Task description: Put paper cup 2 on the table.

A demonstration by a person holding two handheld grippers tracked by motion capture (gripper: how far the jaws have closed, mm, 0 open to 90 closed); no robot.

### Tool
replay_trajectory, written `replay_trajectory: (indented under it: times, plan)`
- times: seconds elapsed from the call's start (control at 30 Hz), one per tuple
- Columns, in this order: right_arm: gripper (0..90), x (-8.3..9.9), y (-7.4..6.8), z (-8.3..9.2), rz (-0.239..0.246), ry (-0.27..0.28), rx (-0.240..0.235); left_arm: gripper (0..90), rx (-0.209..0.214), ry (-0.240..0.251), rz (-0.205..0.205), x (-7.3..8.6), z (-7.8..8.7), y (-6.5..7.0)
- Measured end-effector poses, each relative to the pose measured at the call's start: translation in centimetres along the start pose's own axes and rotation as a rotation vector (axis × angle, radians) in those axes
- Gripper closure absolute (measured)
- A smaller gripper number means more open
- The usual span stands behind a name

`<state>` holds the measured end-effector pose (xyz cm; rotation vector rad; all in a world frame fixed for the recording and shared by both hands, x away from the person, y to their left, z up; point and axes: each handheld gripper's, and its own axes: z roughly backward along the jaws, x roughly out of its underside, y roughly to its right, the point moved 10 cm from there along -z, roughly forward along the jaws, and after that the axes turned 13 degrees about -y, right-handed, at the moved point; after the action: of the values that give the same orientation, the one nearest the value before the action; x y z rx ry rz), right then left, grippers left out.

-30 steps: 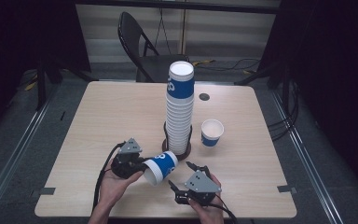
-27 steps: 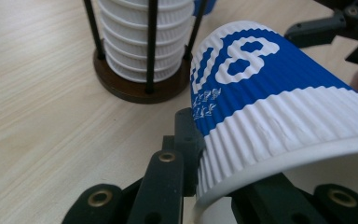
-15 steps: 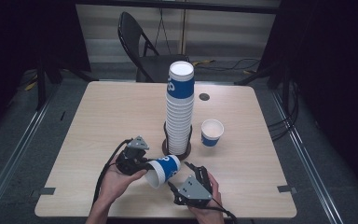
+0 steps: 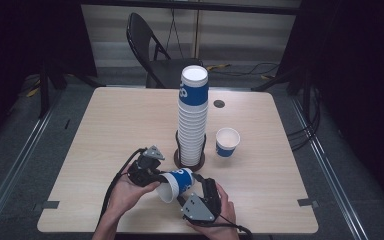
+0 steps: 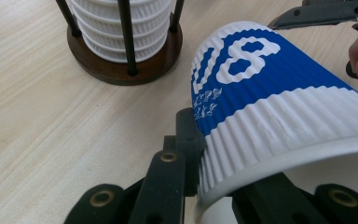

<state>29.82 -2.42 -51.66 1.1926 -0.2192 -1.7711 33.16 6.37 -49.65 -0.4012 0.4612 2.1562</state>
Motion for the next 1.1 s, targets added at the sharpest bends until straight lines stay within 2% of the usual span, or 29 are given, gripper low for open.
replay_trajectory:
  times: [0.17,0.2,0.3,0.47,0.73,0.9,0.97,1.1]
  plan:
    - [13.4,-0.1,-0.2,-0.1,0.010,0.004,-0.019,85.0,-0.001,-0.034,-0.019,-0.3,-0.6,0.5]
    - [13.0,-0.2,-0.3,-0.1,0.031,0.003,-0.014,85.0,0.006,-0.043,-0.025,-0.4,-0.7,0.7]
    - [11.1,-0.4,-0.4,0.0,0.051,0.016,-0.013,85.0,0.006,-0.049,-0.030,-0.6,-0.9,1.1]
    - [10.3,-1.0,-0.8,0.1,0.071,0.031,-0.046,85.1,0.021,-0.065,-0.043,-0.9,-1.2,1.7]
    - [10.1,-2.0,-1.1,0.2,0.107,0.064,-0.046,85.0,0.040,-0.078,-0.054,-1.3,-1.4,2.3]
    - [11.8,-2.4,-1.5,0.2,0.101,0.081,-0.084,85.4,0.030,-0.097,-0.061,-1.3,-1.7,2.5]
    - [15.1,-2.6,-1.7,0.4,0.117,0.092,-0.083,85.7,0.030,-0.099,-0.057,-1.3,-1.9,2.5]
    - [15.8,-2.8,-1.6,0.7,0.098,0.110,-0.098,86.0,0.034,-0.070,-0.045,-1.3,-1.7,2.5]
